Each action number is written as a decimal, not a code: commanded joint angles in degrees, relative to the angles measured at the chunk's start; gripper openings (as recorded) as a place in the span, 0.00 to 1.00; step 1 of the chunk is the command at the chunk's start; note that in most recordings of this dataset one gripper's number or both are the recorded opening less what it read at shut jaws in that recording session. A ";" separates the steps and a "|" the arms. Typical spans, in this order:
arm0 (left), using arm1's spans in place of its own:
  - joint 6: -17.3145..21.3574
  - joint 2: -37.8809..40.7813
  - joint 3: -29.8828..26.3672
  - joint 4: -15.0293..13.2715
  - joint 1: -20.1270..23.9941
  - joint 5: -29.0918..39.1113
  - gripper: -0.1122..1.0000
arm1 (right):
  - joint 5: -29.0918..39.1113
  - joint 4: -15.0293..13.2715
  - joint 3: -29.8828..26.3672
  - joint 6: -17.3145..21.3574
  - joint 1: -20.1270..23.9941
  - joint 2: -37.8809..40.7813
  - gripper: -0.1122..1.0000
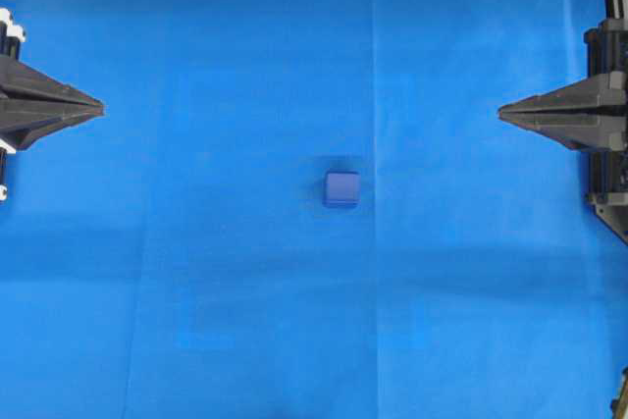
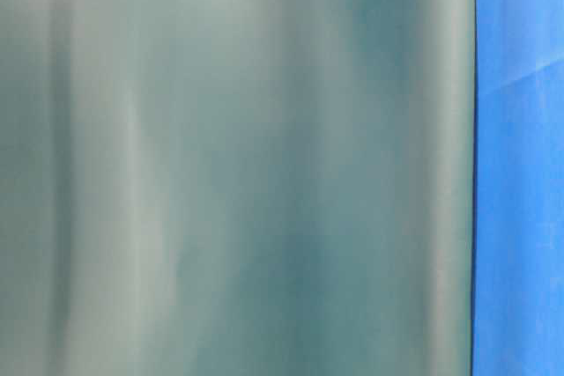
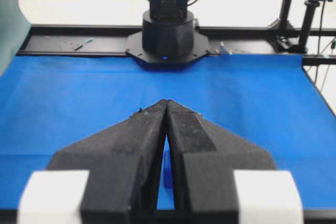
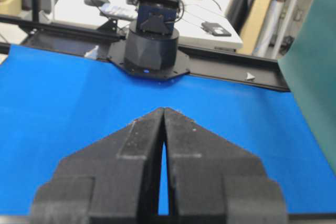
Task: Handover the blue block to the right arm after grasping it with the left arm, then place it in the designated position.
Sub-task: 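Open both grippers and move the left gripper toward the blue cube, then lower the open left gripper down over the blue cube, then close the left gripper on the blue cube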
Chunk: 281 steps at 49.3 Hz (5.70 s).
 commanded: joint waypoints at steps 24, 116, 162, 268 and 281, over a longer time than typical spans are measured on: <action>-0.88 -0.62 -1.41 0.09 0.18 0.35 0.10 | 1.49 0.09 -2.20 0.26 0.00 0.88 0.08; -1.32 44.47 -30.06 0.09 1.32 -13.36 0.94 | 1.93 0.44 -2.46 3.34 -1.23 1.67 0.98; -1.05 52.82 -46.05 0.00 0.88 17.93 0.94 | 1.93 0.44 -2.29 3.43 -1.85 2.46 0.98; -1.32 64.42 -61.52 0.09 -1.23 48.87 0.94 | 2.11 0.44 -2.20 3.34 -1.85 2.81 0.98; -1.32 66.80 -57.30 0.09 -1.49 41.22 0.94 | 2.11 0.44 -2.20 3.34 -1.85 2.81 0.98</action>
